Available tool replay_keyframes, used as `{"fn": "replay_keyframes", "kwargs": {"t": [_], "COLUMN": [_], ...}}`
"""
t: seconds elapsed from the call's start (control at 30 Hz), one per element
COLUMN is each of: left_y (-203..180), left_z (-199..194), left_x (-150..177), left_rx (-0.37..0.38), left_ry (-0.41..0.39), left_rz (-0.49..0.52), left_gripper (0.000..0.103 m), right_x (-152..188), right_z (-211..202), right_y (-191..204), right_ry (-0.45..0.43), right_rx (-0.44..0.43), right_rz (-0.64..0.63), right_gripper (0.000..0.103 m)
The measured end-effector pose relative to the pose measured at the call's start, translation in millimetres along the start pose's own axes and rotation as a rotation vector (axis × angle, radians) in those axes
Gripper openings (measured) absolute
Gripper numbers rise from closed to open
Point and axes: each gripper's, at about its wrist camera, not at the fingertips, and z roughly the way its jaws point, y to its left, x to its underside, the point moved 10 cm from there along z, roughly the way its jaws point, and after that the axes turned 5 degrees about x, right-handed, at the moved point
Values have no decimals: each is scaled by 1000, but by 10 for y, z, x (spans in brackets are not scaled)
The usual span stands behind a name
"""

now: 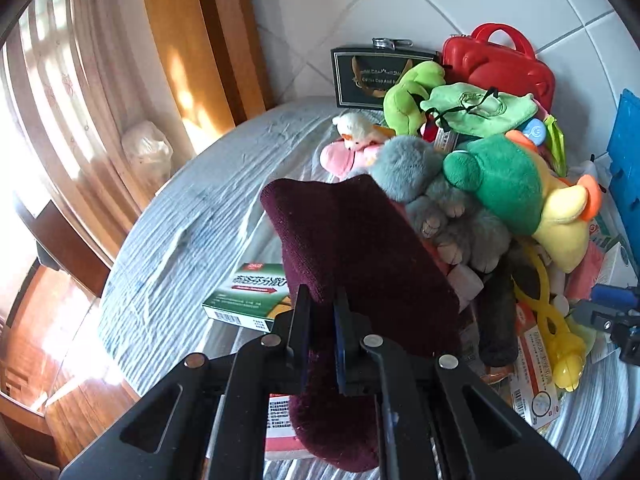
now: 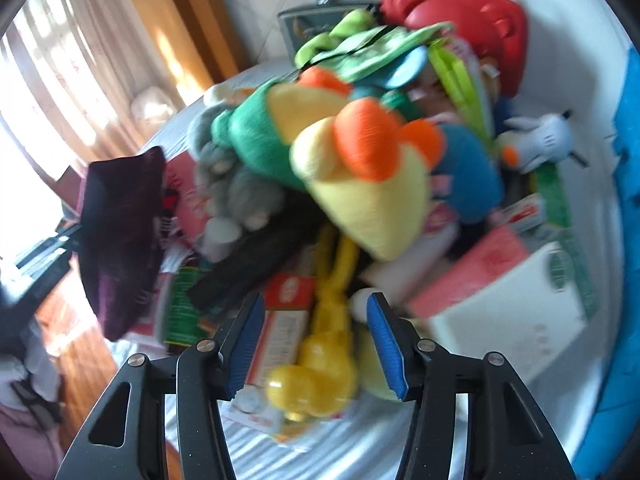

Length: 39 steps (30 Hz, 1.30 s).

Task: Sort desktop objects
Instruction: 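Grasp the maroon knit hat with the left tool, then grasp the black taped tube with the right tool while the left tool holds the hat, then carry the maroon hat and black tube over the blue crate with both tools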

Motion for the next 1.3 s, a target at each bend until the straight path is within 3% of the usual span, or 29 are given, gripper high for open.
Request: {"fn": "replay_keyframes", "kwargs": {"t": [0.2,0.5,0.63,0.77,0.93,1.13,1.3], "left_y": [49,38,29,-4,-151,-457,-886], "left_z": [240,560,610,374,-183,-784,-1210], "left_x": [82,14,-52,-161,-468,-796,-1060], "left_rx": [57,124,149,177,212,246,288], "left_ry": [41,82,76,12,-126,-262,-351], "left_rz": [-21,19,45,71,97,145,182], "left_gripper": [10,10,10,10,10,10,10], "right_x": [-90,-243,-298,-247,-194,-395,-587], "right_z": [408,972,1032,749,205,-625,-1379], "right_y": [288,280,234,327,442,354,21], "right_ry": [74,167,150,103,20,-170,-334], "right_rx": [-13,8,29,51,21,43,104], "right_rz": [40,159,200,143,101,84,100], "right_gripper": [54,54,39,35,35,35,35]}}
